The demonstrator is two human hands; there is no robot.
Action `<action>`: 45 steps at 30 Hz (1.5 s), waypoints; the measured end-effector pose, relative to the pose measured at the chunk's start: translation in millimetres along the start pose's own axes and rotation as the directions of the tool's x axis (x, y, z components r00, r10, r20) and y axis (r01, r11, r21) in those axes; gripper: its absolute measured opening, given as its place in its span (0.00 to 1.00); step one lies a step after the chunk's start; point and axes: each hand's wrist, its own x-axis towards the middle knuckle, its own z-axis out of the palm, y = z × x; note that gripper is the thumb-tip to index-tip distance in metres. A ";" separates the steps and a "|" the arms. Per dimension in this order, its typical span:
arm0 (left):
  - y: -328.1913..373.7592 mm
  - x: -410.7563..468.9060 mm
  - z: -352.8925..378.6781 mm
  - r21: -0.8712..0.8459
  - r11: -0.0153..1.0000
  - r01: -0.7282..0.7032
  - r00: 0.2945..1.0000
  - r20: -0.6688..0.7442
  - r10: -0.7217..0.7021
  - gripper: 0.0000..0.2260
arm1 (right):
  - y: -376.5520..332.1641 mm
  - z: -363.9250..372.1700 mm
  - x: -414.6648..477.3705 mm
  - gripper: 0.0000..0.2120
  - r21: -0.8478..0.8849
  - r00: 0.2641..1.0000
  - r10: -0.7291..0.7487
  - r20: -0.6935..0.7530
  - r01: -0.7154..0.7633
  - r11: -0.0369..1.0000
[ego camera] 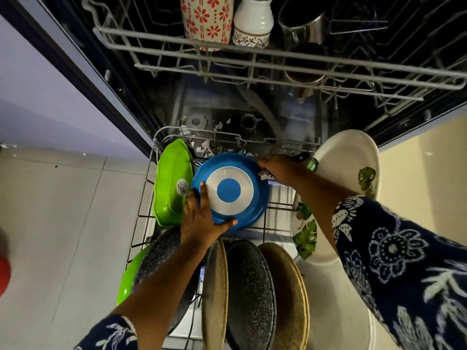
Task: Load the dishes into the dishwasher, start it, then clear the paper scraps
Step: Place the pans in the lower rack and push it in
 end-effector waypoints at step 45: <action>-47.4 -298.2 -59.7 -0.679 0.730 0.085 0.995 0.013 -0.103 0.08 | -286.9 60.0 -347.5 0.13 0.968 0.614 0.789 0.018 -0.207 0.139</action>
